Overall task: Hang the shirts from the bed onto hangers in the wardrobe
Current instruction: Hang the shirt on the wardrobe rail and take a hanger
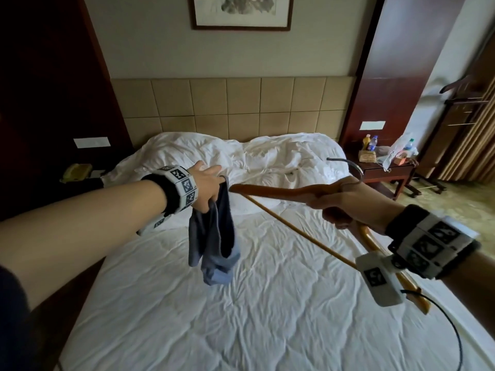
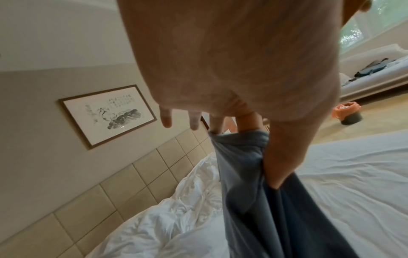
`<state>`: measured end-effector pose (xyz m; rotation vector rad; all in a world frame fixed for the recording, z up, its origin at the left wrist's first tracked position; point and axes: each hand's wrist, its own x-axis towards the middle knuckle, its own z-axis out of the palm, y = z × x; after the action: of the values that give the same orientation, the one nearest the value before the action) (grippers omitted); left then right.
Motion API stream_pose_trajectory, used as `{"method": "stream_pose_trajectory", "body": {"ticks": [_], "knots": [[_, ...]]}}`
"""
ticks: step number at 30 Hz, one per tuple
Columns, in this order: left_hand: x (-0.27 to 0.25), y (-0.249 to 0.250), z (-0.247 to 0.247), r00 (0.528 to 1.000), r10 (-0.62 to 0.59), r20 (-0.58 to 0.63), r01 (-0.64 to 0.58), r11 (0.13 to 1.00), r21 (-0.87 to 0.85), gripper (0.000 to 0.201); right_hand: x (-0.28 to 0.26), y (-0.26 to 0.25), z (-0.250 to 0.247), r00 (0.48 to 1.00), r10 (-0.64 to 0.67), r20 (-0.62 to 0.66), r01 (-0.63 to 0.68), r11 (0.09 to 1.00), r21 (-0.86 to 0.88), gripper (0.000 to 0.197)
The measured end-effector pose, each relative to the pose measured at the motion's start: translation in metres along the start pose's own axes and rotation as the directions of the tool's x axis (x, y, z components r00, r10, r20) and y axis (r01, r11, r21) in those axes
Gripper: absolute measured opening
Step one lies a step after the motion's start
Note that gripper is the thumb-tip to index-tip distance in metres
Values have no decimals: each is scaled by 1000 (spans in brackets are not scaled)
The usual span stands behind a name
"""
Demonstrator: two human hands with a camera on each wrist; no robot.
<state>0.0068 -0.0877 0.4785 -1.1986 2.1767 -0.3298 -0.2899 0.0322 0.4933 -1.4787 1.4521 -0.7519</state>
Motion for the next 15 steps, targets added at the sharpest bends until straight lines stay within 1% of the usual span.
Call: {"method": "stream_pose_trajectory", "body": {"ticks": [2,5,7,9,12,14,15], "knots": [[-1,5,-6,999,35,-27,-34,999,35,18,1,-2,8,999,19,35,-19,1000,-1,8],[-3,21,-20,981,141,-136,-135,989,51,9,13,-3,27,999,16,27,-15,999,-32,11],[-4,33,-29,951,219,-219,-215,976,42,16,21,-4,40,999,34,34,-33,999,-40,14],[-5,45,-35,902,278,-330,-292,956,8,22,29,-3,52,998,48,40,-47,998,-33,18],[-13,60,-38,797,329,-506,-435,894,-104,27,38,1,65,999,42,26,-41,999,-20,21],[-23,65,-38,746,334,-576,-544,806,-236,25,42,4,70,1000,24,14,-24,999,22,21],[-27,65,-36,732,319,-601,-587,744,-319,21,42,5,70,1000,19,-1,-18,999,46,20]]}}
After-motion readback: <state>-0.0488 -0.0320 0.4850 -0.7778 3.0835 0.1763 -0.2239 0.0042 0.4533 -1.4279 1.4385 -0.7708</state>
